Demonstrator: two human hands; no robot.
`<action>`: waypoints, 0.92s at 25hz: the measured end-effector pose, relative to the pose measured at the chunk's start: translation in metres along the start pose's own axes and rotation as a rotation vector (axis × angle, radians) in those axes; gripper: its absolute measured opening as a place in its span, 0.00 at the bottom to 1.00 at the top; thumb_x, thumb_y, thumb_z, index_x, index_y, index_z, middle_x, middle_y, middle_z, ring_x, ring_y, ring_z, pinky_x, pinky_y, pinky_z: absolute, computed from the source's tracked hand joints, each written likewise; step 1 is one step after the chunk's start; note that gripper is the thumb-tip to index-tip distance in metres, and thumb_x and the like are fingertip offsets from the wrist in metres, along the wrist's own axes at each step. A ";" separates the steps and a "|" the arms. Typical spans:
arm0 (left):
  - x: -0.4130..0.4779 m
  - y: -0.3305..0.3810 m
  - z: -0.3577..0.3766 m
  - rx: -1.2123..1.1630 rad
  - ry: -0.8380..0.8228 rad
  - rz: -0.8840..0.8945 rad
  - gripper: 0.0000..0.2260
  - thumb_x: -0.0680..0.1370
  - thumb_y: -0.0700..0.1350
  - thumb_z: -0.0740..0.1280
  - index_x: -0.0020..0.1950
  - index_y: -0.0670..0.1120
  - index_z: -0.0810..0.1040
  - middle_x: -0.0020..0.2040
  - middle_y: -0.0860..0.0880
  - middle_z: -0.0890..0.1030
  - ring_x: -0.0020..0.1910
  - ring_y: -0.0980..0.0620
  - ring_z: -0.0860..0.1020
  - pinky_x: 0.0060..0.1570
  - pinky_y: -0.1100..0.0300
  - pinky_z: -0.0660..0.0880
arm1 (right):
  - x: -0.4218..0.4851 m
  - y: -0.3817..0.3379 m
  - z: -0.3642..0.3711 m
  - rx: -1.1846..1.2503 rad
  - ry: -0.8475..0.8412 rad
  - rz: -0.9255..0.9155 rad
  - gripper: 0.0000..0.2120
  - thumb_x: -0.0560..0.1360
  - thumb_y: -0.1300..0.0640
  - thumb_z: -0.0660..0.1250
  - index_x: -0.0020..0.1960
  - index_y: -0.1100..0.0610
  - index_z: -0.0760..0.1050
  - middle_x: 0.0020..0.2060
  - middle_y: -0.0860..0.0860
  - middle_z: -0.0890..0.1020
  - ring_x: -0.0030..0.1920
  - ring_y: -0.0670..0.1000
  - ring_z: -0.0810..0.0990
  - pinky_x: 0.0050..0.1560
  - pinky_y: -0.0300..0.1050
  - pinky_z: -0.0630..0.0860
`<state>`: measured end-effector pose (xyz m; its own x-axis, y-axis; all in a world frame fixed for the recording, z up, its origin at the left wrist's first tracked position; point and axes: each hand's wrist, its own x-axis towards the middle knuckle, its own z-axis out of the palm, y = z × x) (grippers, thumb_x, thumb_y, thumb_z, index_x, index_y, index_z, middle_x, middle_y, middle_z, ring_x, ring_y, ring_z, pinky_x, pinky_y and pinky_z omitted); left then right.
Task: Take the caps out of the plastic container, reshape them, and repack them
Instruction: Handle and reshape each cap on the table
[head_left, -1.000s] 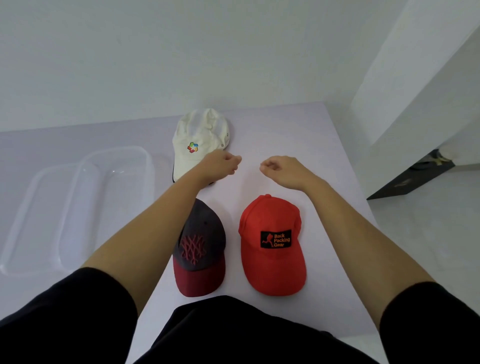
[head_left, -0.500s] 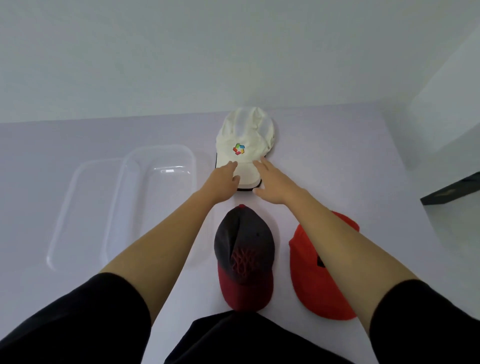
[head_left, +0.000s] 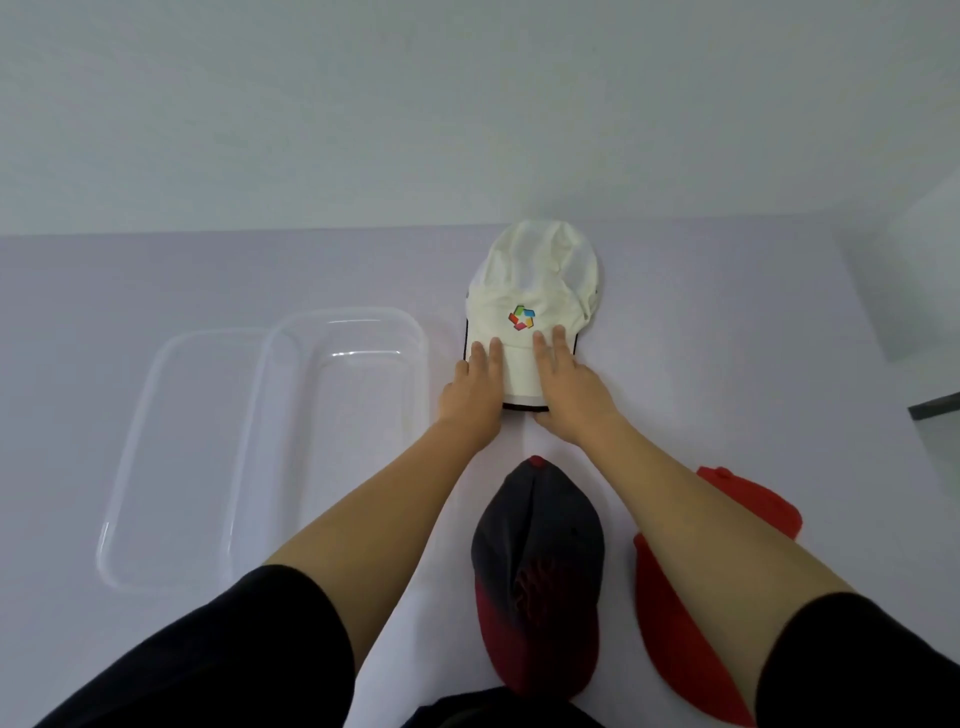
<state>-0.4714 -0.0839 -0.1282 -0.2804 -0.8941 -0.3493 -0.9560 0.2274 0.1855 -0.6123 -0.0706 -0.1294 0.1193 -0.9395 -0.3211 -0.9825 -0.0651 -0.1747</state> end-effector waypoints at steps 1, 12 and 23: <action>0.001 0.002 0.002 0.035 0.035 -0.012 0.37 0.76 0.41 0.65 0.77 0.43 0.44 0.72 0.41 0.59 0.61 0.42 0.68 0.50 0.52 0.73 | 0.000 -0.001 0.001 0.003 0.017 0.003 0.46 0.74 0.55 0.68 0.76 0.59 0.37 0.76 0.62 0.40 0.67 0.63 0.67 0.61 0.52 0.70; -0.032 0.026 -0.037 -0.214 0.256 0.067 0.30 0.80 0.37 0.57 0.77 0.41 0.45 0.77 0.39 0.54 0.66 0.38 0.66 0.59 0.48 0.70 | -0.035 0.010 -0.049 0.095 0.285 0.103 0.38 0.75 0.62 0.63 0.76 0.61 0.43 0.77 0.60 0.49 0.62 0.61 0.73 0.54 0.52 0.74; -0.105 0.049 -0.094 -0.289 0.510 0.127 0.29 0.81 0.40 0.56 0.77 0.41 0.43 0.76 0.34 0.54 0.62 0.34 0.71 0.58 0.46 0.71 | -0.099 -0.025 -0.123 -0.122 0.854 -0.110 0.22 0.69 0.66 0.61 0.62 0.69 0.73 0.58 0.64 0.80 0.51 0.60 0.83 0.43 0.49 0.81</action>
<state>-0.4809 -0.0147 0.0042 -0.2460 -0.9554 0.1635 -0.8355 0.2945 0.4638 -0.6168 -0.0168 0.0212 0.1145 -0.8534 0.5085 -0.9860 -0.1601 -0.0466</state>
